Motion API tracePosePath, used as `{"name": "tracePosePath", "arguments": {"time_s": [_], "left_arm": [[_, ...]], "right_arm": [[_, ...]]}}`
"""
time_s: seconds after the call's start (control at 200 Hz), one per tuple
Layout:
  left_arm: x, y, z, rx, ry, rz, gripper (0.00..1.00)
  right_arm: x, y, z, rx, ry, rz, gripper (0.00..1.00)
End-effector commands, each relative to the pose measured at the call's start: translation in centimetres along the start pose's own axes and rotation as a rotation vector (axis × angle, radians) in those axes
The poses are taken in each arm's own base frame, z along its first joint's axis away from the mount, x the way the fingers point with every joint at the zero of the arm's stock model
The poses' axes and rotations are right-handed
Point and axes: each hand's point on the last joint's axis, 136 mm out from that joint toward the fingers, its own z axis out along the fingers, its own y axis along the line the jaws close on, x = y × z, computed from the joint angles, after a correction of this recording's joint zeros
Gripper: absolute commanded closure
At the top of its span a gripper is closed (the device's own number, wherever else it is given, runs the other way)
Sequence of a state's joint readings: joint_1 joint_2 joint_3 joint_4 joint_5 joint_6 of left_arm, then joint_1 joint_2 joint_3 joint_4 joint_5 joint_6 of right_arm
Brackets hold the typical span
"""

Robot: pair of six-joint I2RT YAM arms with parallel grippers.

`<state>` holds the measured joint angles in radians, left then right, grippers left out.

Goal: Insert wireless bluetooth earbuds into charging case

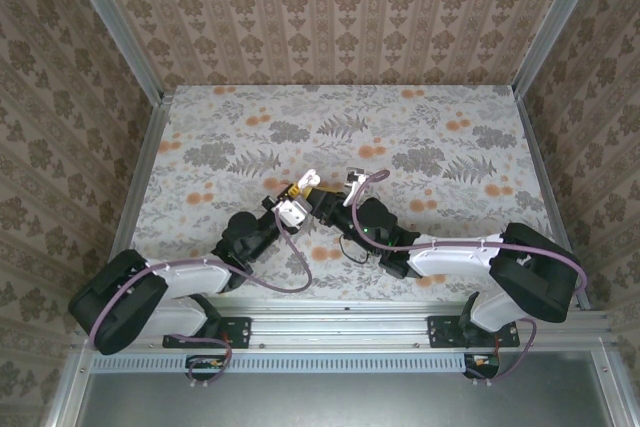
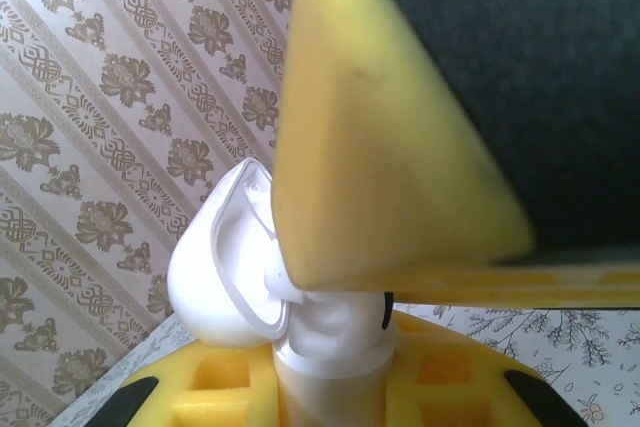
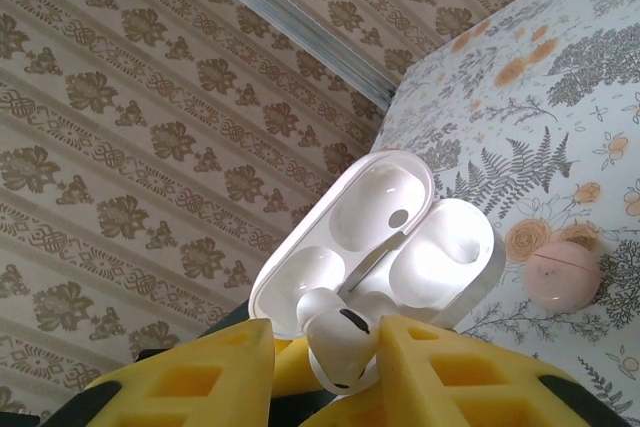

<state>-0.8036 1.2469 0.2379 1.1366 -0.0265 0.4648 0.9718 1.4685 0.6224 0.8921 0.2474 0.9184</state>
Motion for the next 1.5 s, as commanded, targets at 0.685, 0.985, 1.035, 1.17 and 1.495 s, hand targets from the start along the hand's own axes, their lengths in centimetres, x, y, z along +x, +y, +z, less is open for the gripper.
{"name": "tracePosePath", "arguments": {"time_s": [0.685, 0.985, 1.035, 1.17, 1.495], "left_arm": [[-3.8, -1.1, -0.6, 0.133, -0.164, -0.118, 1.0], [-4.2, -1.5, -0.4, 0.171, -0.19, -0.164, 1.0], [-4.2, -1.4, -0.3, 0.172, -0.192, -0.172, 1.0], [-4.3, -1.4, -0.3, 0.176, -0.198, -0.184, 1.0], [-4.4, -1.4, -0.6, 0.195, -0.209, -0.202, 1.0]], "right_arm": [[-0.5, 0.3, 0.7, 0.006, 0.031, 0.084, 0.79], [-0.6, 0.6, 0.9, 0.004, 0.038, 0.099, 0.78], [-0.6, 0.5, 1.0, 0.006, 0.038, 0.103, 0.76], [-0.8, 0.5, 1.0, 0.009, 0.037, 0.11, 0.72], [-1.1, 0.3, 0.5, 0.026, 0.043, 0.106, 0.64]]}}
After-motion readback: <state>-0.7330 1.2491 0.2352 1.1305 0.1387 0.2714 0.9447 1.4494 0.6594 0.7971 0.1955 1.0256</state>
